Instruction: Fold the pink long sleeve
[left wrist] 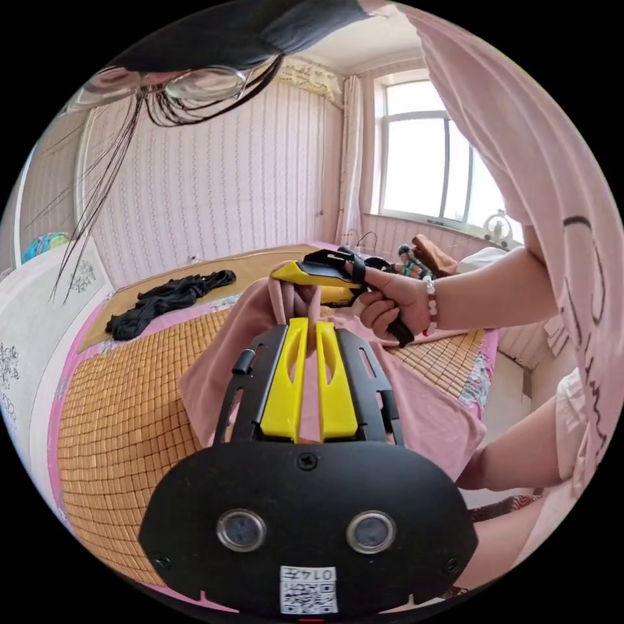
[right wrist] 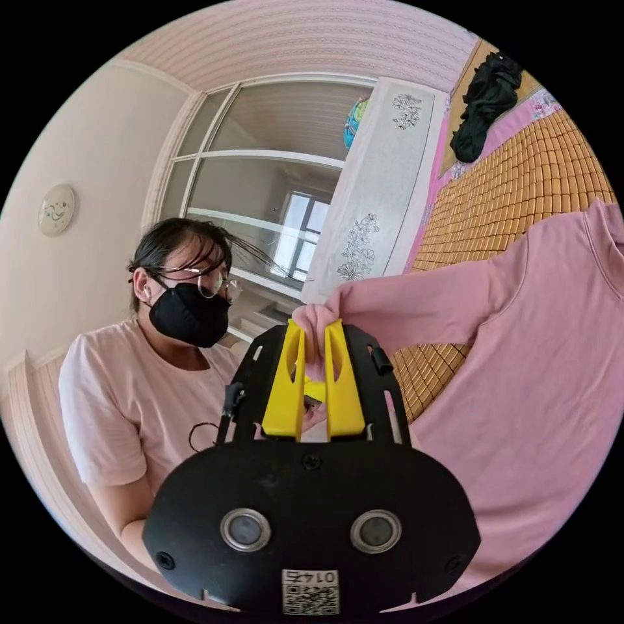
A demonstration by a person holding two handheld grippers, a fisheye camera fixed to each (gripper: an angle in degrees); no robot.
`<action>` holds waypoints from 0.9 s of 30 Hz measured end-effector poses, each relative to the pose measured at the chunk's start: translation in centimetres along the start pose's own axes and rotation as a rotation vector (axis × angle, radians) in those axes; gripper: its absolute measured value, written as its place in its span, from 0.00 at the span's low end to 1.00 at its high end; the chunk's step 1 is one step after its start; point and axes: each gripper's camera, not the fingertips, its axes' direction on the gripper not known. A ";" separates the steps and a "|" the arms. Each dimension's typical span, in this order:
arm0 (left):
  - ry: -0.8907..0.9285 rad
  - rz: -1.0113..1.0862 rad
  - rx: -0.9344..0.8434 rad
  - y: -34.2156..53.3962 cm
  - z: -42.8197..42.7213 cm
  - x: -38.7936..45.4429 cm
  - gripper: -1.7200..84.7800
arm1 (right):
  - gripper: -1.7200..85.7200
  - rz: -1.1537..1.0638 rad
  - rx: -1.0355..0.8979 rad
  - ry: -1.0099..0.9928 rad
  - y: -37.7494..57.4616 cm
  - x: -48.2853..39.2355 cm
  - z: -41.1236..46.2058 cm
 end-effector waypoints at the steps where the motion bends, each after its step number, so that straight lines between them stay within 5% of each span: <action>1: 0.059 0.014 0.044 -1.0 -0.1 1.2 0.02 | 0.08 -0.017 0.030 -0.016 1.1 -1.5 -2.4; 6: 0.314 0.033 0.112 -3.1 1.5 6.4 0.02 | 0.08 -0.027 0.075 0.008 6.4 -6.4 -10.5; 11: 0.517 0.051 -0.047 -1.8 7.0 12.7 0.02 | 0.08 0.156 0.095 0.156 13.4 -6.6 -16.9; 22: 0.709 0.112 -0.526 6.8 18.7 20.6 0.06 | 0.09 0.624 0.102 0.465 26.7 -0.4 -22.3; 27: 0.691 0.148 -0.603 9.1 19.5 21.9 0.06 | 0.08 0.805 0.103 0.608 31.5 -0.6 -23.7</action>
